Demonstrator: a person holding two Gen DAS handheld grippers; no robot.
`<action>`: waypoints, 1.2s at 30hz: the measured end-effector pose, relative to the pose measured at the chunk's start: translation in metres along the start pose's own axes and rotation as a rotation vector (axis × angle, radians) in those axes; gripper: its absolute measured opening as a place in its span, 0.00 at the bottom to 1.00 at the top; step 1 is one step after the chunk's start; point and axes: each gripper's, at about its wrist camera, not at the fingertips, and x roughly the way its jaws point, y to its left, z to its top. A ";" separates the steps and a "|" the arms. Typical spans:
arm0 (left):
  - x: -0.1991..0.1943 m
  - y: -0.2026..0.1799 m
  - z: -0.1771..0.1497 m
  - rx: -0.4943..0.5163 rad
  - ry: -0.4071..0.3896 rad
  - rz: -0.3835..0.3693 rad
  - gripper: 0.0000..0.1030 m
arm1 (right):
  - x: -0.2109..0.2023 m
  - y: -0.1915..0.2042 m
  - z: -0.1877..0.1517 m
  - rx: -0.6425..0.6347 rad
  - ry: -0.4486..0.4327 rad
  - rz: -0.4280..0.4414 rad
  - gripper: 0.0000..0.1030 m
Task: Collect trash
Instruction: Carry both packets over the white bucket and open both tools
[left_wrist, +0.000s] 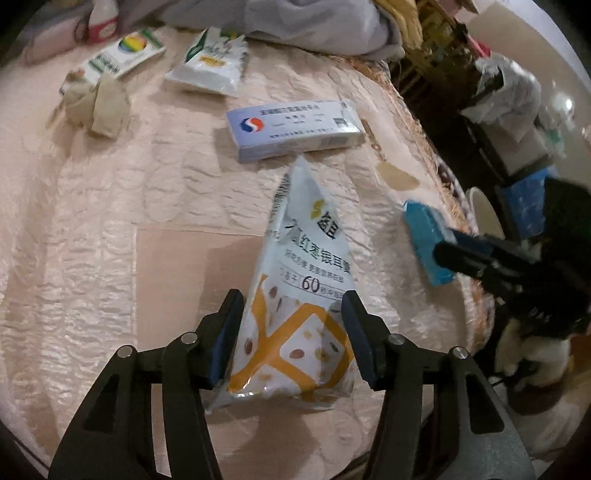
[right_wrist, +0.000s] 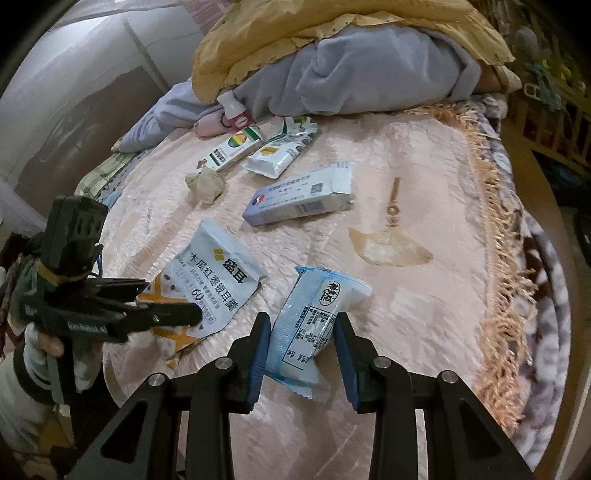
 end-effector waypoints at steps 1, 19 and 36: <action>0.000 -0.004 -0.001 0.001 0.001 -0.009 0.25 | -0.003 -0.001 -0.001 0.003 -0.005 -0.001 0.33; -0.015 -0.107 0.025 0.122 -0.123 -0.047 0.16 | -0.080 -0.038 -0.018 0.039 -0.141 -0.094 0.33; 0.045 -0.250 0.059 0.269 -0.091 -0.216 0.17 | -0.168 -0.151 -0.061 0.263 -0.237 -0.304 0.33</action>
